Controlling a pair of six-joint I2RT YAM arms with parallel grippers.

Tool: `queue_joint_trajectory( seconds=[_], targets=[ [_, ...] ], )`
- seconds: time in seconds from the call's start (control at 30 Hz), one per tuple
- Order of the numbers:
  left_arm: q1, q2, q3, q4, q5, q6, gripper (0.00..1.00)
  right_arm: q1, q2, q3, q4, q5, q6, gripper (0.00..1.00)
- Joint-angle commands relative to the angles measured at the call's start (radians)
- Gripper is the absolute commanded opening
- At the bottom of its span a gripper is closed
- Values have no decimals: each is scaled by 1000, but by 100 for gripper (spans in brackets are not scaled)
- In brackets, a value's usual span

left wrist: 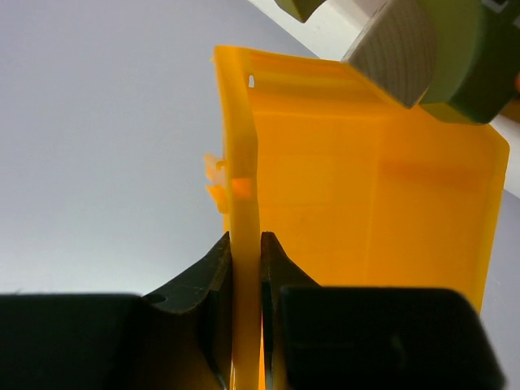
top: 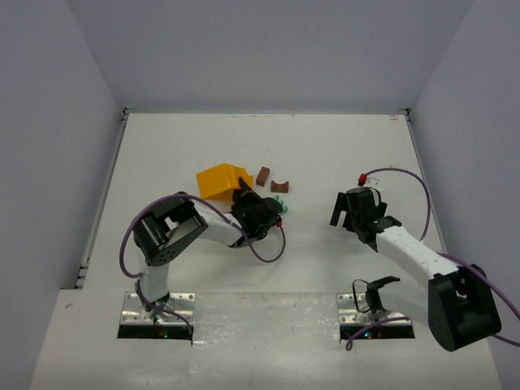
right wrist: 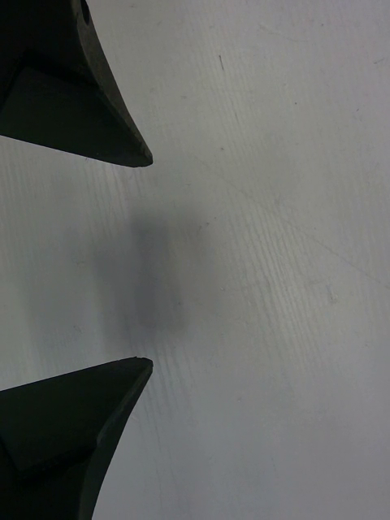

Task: Build the wood block tower

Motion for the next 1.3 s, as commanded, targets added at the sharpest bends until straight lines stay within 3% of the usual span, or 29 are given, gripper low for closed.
queue_joint_trajectory(
  seconds=[0.0,0.17,0.37,0.47,0.53,0.57,0.63,0.73,1.03,1.13,1.27],
  targets=[
    [1,14,89,-39,-5,-68,0,-7,5,42,14,20,-8,99],
    [61,-7,314,-206,20,-204,0,-6,5,43,16,5,-13,99],
    [152,-60,333,-121,24,-176,0,-6,1,43,16,-3,-16,99],
    [204,-89,392,-178,60,-282,0,-6,-2,46,11,-5,-16,99],
    [256,-109,481,-321,120,-412,0,-6,-6,46,7,-6,-17,99],
    [258,-110,483,-323,159,-480,0,-6,-6,46,7,-6,-17,99],
    [342,-135,627,-547,398,-743,0,-6,-15,43,10,-6,-16,99],
    [467,-142,801,-777,704,-973,0,-6,-22,44,11,-9,-16,99],
    [860,-126,793,-707,1190,-1330,0,-7,-28,26,40,-45,-20,99],
    [985,-65,819,-650,1303,-1471,0,-6,-23,25,47,-53,-23,99],
    [1043,49,928,-723,1338,-1597,0,-6,-23,21,52,-57,-22,99]
  ],
)
